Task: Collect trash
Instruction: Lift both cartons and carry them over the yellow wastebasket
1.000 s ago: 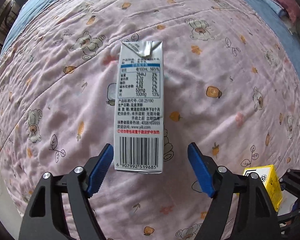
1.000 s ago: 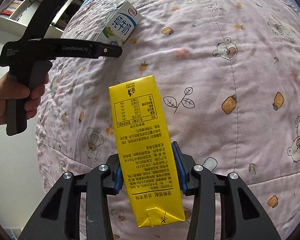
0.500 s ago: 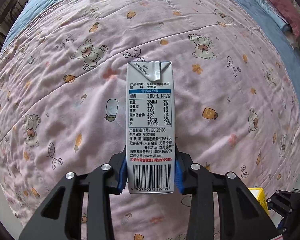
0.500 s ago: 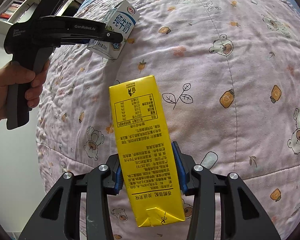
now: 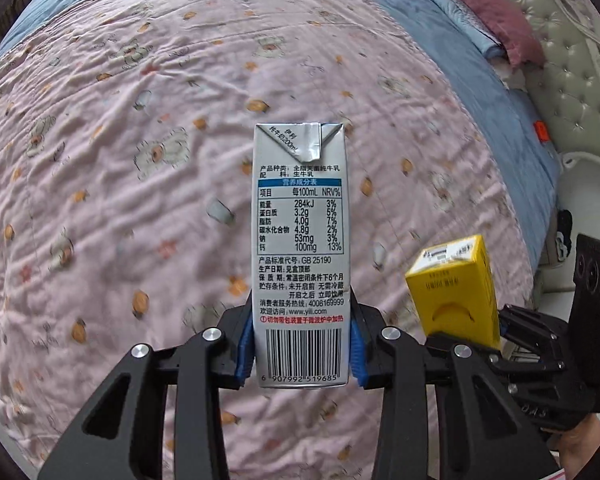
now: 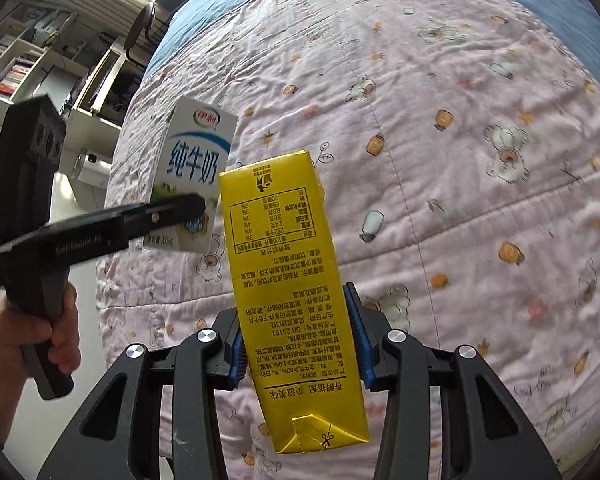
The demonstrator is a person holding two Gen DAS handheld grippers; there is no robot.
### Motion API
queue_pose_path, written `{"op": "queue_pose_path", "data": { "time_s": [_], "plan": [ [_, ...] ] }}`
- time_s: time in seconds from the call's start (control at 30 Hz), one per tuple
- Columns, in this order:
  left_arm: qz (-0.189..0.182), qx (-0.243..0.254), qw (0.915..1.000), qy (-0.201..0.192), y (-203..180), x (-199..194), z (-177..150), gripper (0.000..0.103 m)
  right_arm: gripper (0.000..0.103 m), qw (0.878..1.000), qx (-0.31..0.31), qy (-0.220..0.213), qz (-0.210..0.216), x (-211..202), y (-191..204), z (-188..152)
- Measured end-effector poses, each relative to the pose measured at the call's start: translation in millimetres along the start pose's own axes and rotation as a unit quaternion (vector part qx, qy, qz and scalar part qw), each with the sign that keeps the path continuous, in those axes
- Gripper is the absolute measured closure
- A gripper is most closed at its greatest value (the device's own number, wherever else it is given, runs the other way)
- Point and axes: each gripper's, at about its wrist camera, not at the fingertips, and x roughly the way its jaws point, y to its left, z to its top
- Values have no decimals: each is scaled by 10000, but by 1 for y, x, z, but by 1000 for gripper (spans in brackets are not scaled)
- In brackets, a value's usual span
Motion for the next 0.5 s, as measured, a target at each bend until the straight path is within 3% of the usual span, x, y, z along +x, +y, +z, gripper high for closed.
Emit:
{"op": "queue_pose_path", "data": {
  "time_s": [0.23,0.5],
  "plan": [
    [-401,343,9984,180,-62,-13,-77,65,62,9980,424,-435,-193,-50,-13,-71],
    [-594,928,9926,518,-127,-8,-136,65,62,9911,1068,-645,-466,-84,-49,-143]
  ]
}}
